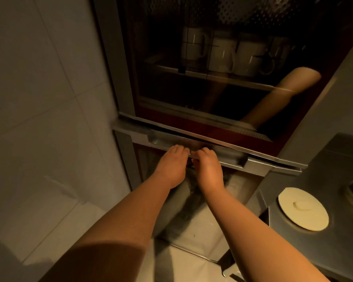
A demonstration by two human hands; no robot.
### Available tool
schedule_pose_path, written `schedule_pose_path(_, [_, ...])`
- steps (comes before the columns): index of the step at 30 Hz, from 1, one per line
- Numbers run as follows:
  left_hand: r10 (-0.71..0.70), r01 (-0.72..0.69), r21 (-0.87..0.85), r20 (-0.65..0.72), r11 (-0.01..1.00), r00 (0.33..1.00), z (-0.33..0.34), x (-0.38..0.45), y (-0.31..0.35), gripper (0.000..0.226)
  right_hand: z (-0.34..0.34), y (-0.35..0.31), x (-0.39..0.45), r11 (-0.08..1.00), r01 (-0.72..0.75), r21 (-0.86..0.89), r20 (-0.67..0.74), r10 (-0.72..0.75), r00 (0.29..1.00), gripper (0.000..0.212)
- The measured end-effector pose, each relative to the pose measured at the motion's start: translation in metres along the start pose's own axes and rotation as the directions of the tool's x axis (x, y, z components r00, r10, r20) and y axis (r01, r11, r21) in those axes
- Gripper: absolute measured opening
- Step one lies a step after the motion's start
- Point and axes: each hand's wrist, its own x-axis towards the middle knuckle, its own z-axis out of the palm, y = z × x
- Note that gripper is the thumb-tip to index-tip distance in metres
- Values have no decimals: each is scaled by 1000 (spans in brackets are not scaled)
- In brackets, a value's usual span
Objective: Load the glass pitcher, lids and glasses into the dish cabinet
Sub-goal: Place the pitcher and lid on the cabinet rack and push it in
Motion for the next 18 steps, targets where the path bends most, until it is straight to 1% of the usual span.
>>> schedule_pose_path(2, [17, -17, 9, -6, 1000, 1000, 3, -22, 1, 56, -1, -1, -12, 999, 27, 30, -39, -26, 999, 10])
schedule_pose_path(5, [35, -34, 58, -8, 998, 999, 6, -51, 7, 61, -5, 0, -31, 990, 101, 99, -71, -94, 993, 1])
schedule_pose_path(8, [28, -28, 55, -10, 998, 1000, 5, -70, 15, 62, -13, 1, -45, 980, 151, 133, -66, -144, 987, 4])
schedule_pose_path(10, [17, -17, 48, 12, 999, 1000, 0, -81, 21, 64, -19, -1, -52, 979, 153, 131, -55, -147, 988, 0])
schedule_pose_path(13, [42, -45, 42, 67, 998, 997, -11, -94, 25, 69, -25, -7, -66, 985, 121, 122, -23, -119, 993, 11])
schedule_pose_path(15, [103, -110, 77, 88, 991, 991, -20, -104, 20, 68, -28, -11, -78, 986, 128, 106, -16, -127, 992, 23])
schedule_pose_path(18, [185, -199, 165, 96, 966, 978, -33, -114, 10, 67, -32, -21, -93, 986, 113, 124, -70, -105, 992, 44])
